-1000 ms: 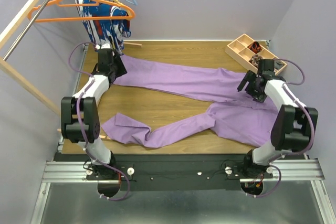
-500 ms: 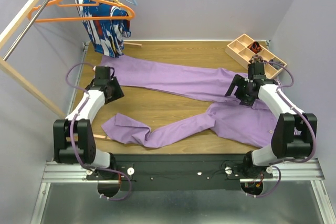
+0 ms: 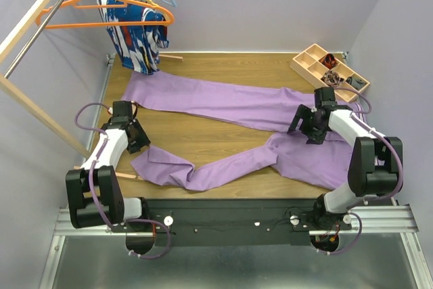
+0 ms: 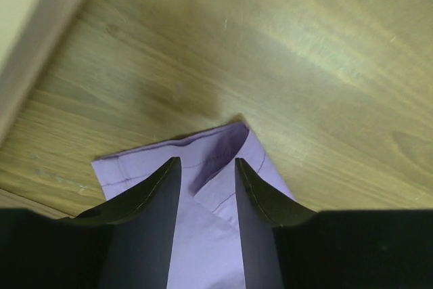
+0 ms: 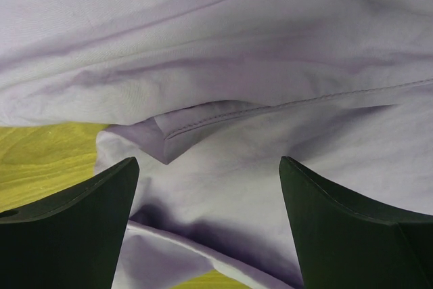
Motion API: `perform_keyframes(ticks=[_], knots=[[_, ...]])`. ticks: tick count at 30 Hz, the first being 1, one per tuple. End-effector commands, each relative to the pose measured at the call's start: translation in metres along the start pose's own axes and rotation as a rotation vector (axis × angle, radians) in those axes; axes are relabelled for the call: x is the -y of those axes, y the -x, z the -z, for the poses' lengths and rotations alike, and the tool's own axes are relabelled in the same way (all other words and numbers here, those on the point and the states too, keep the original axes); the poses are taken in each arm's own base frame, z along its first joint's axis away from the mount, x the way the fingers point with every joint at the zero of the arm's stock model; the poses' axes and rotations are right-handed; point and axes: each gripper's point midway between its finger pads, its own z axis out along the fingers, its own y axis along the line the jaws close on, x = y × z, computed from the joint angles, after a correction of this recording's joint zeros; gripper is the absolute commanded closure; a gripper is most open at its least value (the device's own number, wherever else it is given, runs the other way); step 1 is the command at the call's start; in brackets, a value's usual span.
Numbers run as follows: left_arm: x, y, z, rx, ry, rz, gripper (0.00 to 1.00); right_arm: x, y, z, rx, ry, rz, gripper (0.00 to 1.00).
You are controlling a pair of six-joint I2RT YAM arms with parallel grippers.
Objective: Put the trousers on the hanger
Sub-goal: Fold the trousers
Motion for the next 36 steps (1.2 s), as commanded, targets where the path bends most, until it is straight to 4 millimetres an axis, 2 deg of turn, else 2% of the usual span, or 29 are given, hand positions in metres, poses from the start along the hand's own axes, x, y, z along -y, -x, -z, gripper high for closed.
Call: perform_keyframes(ticks=[1, 3, 6, 8, 13, 17, 24, 35, 36], knots=[[-0.003, -0.027, -0.006, -0.104, -0.012, 0.009, 0.54, -0.003, -0.006, -0.005, -0.011, 0.03, 0.016, 0.07], [-0.004, -0.03, -0.007, -0.113, -0.003, 0.009, 0.56, -0.003, -0.006, -0.005, -0.008, 0.031, 0.013, 0.07], [-0.005, -0.046, -0.007, -0.163, -0.008, 0.007, 0.58, -0.002, -0.007, -0.006, -0.008, 0.028, 0.01, 0.07], [-0.003, -0.042, -0.004, -0.141, -0.006, 0.003, 0.58, -0.001, -0.009, -0.008, -0.008, 0.028, 0.005, 0.07], [-0.001, -0.047, -0.004, -0.157, -0.011, -0.009, 0.58, -0.002, -0.013, -0.011, -0.019, 0.039, 0.005, 0.07], [0.009, -0.054, -0.005, -0.176, -0.035, -0.05, 0.59, -0.003, -0.01, -0.011, -0.015, 0.039, 0.016, 0.07], [0.011, -0.066, -0.014, -0.246, -0.02, -0.091, 0.58, -0.006, -0.006, -0.012, -0.016, 0.048, 0.019, 0.07], [0.007, -0.057, -0.009, -0.204, 0.029, -0.073, 0.53, -0.005, -0.006, -0.011, -0.007, 0.043, 0.012, 0.07], [0.002, -0.055, -0.01, -0.195, 0.063, -0.078, 0.53, -0.004, -0.006, -0.012, -0.01, 0.042, 0.009, 0.07]])
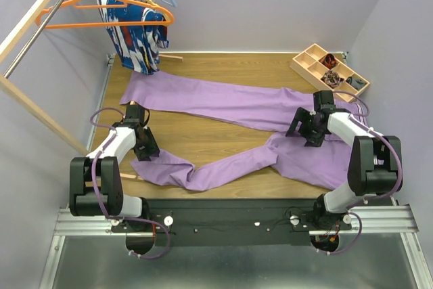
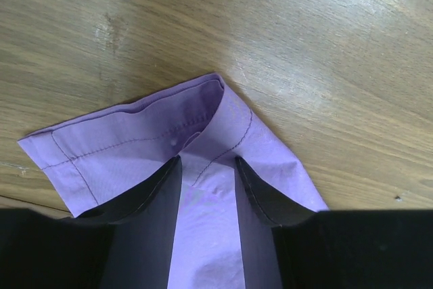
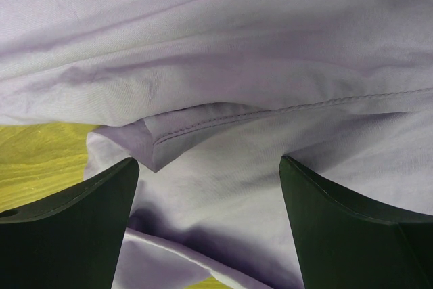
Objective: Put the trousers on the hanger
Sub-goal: Fold the trousers
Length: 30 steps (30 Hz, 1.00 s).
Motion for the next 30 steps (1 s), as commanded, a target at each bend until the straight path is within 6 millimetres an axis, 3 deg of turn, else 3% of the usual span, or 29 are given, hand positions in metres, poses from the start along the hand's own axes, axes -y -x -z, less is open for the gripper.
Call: perform_keyframes(ticks=[1, 12, 19, 25, 27, 29, 30], knots=[[-0.008, 0.002, 0.005, 0.013, 0.066, 0.007, 0.53, -0.006, 0.004, -0.002, 0.007, 0.021, 0.01, 0.07], [-0.016, 0.008, 0.022, 0.084, 0.106, 0.048, 0.52, -0.006, 0.004, -0.007, -0.011, 0.023, 0.02, 0.07], [-0.011, 0.001, 0.002, -0.004, 0.093, 0.015, 0.5, -0.009, 0.009, -0.007, -0.001, 0.027, 0.023, 0.07], [-0.012, 0.004, -0.002, 0.004, 0.102, 0.011, 0.5, -0.006, 0.009, -0.004, 0.011, 0.015, 0.018, 0.07], [-0.01, 0.002, -0.005, -0.006, 0.09, 0.007, 0.66, -0.005, 0.008, -0.004, 0.013, 0.011, 0.013, 0.07], [-0.008, 0.003, -0.004, 0.001, 0.076, 0.006, 0.95, -0.002, 0.005, -0.005, 0.009, 0.003, 0.012, 0.07], [-0.007, 0.007, 0.0, 0.02, 0.073, 0.004, 1.0, -0.001, 0.005, -0.005, 0.009, -0.003, 0.01, 0.07]])
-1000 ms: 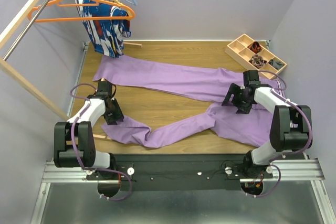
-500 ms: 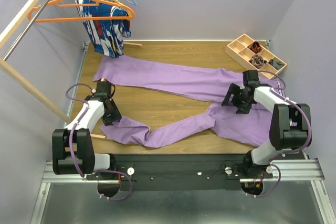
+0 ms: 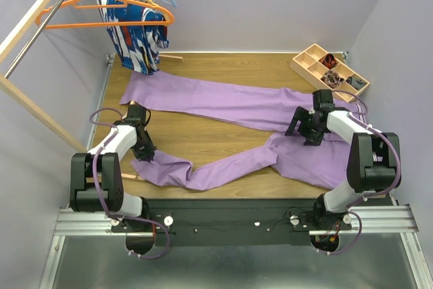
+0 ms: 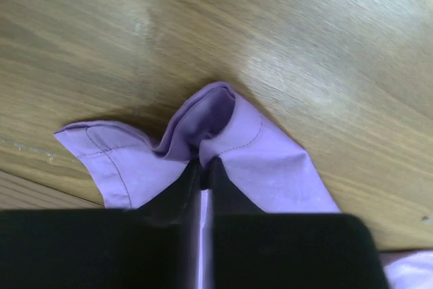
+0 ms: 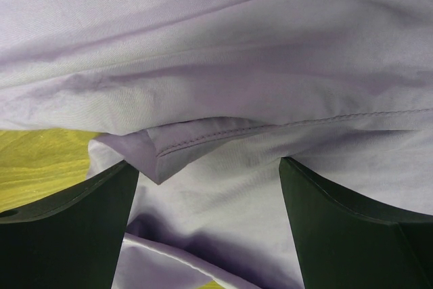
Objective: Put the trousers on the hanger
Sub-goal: Fold the trousers
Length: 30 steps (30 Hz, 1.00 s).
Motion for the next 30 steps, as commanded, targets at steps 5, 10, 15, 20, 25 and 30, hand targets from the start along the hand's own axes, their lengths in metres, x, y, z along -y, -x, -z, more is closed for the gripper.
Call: perform_keyframes(ticks=[5, 10, 15, 20, 25, 30], knots=[[0.019, 0.042, 0.026, 0.144, -0.061, 0.009, 1.0, 0.014, -0.005, -0.006, 0.007, -0.064, -0.002, 0.07], [0.052, 0.117, 0.075, 0.36, -0.159, 0.041, 1.0, 0.038, -0.009, -0.012, 0.021, -0.183, -0.021, 0.07], [0.061, 0.187, 0.128, 0.564, -0.189, 0.031, 1.0, 0.053, 0.0, -0.011, 0.063, -0.275, -0.035, 0.06], [0.014, 0.225, 0.164, 0.718, -0.131, 0.125, 1.0, 0.07, 0.02, -0.005, 0.133, -0.37, -0.064, 0.05], [-0.019, 0.223, 0.155, 0.718, -0.062, 0.181, 1.0, 0.077, 0.036, -0.003, 0.172, -0.421, -0.069, 0.04], [-0.049, 0.217, 0.142, 0.704, 0.024, 0.235, 1.0, 0.082, 0.048, -0.003, 0.186, -0.452, -0.055, 0.04]])
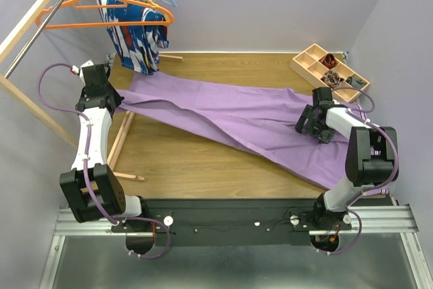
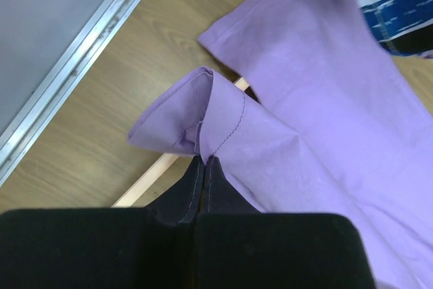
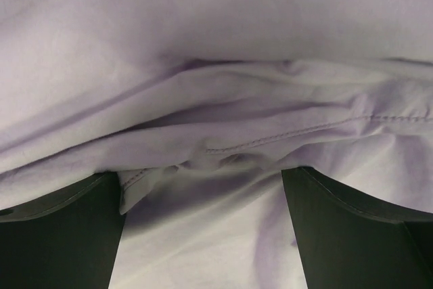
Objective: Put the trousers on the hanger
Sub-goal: Fold the trousers
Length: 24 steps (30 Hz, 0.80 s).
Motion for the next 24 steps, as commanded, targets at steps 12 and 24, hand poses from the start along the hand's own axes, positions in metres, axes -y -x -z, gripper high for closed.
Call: perform_keyframes(ticks=[12, 24], knots=[[-0.083, -0.018, -0.021, -0.013, 0.248, -0.033, 1.0, 0.029, 0.015, -0.003, 0.054, -0.134, -0.001, 0.04], [-0.059, -0.05, -0.051, -0.156, 0.053, -0.105, 1.0, -0.043, 0.029, 0.088, 0.175, 0.311, 0.13, 0.07]])
